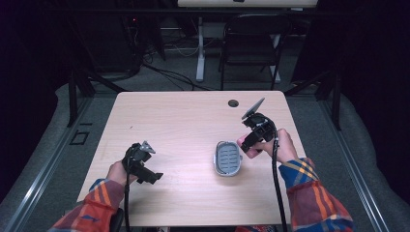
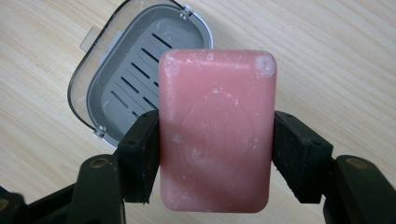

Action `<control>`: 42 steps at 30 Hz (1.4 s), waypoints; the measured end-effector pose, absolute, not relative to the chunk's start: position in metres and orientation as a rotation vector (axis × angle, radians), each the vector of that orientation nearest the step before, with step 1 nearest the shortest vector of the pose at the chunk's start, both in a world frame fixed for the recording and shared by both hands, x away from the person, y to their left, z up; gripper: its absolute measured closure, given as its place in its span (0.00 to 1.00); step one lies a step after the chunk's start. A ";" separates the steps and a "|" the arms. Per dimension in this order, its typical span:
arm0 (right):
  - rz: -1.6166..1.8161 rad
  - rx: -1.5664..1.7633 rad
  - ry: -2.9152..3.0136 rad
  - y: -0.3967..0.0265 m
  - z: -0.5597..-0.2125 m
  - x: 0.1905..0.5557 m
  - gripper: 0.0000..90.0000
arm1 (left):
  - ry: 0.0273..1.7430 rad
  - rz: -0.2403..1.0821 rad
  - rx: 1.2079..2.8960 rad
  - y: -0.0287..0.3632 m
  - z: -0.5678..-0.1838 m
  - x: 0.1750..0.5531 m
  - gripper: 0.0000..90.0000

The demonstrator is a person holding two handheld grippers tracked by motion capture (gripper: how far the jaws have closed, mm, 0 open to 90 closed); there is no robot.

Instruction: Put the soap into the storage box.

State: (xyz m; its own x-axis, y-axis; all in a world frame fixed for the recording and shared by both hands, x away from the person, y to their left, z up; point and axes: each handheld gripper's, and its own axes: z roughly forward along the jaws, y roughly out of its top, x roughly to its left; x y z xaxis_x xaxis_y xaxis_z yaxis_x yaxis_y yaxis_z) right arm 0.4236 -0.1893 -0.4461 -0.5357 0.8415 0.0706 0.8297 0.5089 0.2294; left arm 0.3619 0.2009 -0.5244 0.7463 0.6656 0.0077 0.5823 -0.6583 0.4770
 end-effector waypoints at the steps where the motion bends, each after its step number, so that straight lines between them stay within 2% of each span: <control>1: 0.355 1.485 2.693 -0.188 -0.446 0.424 0.41 | 0.948 0.252 2.495 0.201 -0.524 0.362 0.00; 42: 0.119 1.453 2.739 -0.124 -0.483 0.443 0.41 | 0.934 0.264 2.498 0.201 -0.524 0.362 0.00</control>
